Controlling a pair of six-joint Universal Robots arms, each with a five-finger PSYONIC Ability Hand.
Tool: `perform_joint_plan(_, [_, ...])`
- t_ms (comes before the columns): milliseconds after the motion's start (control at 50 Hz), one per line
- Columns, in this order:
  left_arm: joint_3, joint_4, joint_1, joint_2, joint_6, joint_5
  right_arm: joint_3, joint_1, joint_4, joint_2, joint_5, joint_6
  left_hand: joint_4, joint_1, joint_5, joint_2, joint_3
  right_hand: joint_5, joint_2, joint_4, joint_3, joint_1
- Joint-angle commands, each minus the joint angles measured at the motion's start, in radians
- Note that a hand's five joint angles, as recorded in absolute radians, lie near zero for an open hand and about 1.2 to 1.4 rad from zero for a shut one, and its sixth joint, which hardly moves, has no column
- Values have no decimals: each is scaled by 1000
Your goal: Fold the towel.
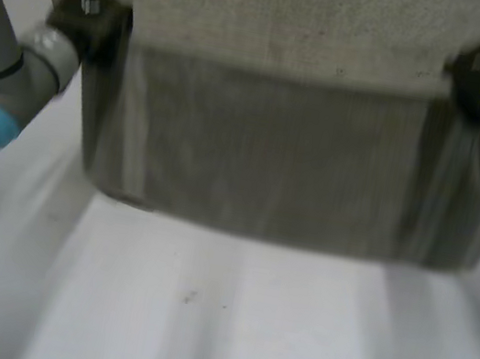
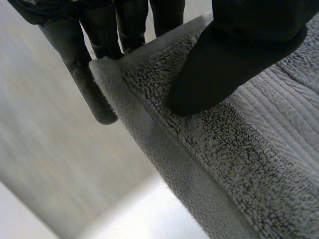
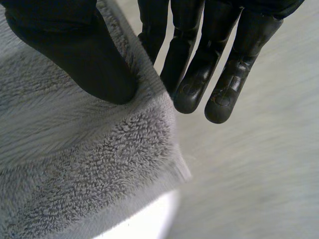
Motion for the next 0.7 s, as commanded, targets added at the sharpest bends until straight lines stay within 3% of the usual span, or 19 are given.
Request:
perform_joint_plan(20, [76, 529, -7, 61, -68, -9, -51, 23, -572, -98, 47, 114, 179, 199, 193, 178, 180, 239, 226, 202, 209, 421])
perform_joint_plan(40, [69, 572, -7, 73, -99, -11, 2, 25, -645, -138, 44, 113, 179, 199, 193, 178, 180, 239, 226, 202, 209, 421])
perform_joint_plan(120, [67, 557, 2, 81, -143, -18, 64, 23, -654, -164, 38, 113, 179, 199, 193, 178, 180, 239, 226, 202, 209, 421])
perform_joint_plan(240, [-35, 447, 22, 79, -166, 5, 172, 26, -504, -145, 1, 122, 179, 199, 193, 178, 180, 239, 226, 202, 209, 421])
perform_joint_plan(320, [-131, 447, 24, 72, -167, 42, 301, 23, -470, -120, -76, 124, 179, 199, 193, 178, 180, 239, 226, 202, 209, 421])
perform_joint_plan(420, [-304, 454, 30, 17, -165, 89, 433, 23, -465, -68, -111, 119, 179, 199, 193, 178, 180, 239, 226, 202, 209, 421])
perform_joint_plan(580, [-454, 434, 62, -76, -145, 97, 596, 23, -445, 75, -119, 108, 179, 199, 193, 178, 180, 239, 226, 202, 209, 421])
perform_joint_plan(700, [-543, 349, 89, -48, -75, 100, 663, 11, -341, 72, -117, 52, 179, 199, 193, 178, 180, 239, 226, 202, 209, 421])
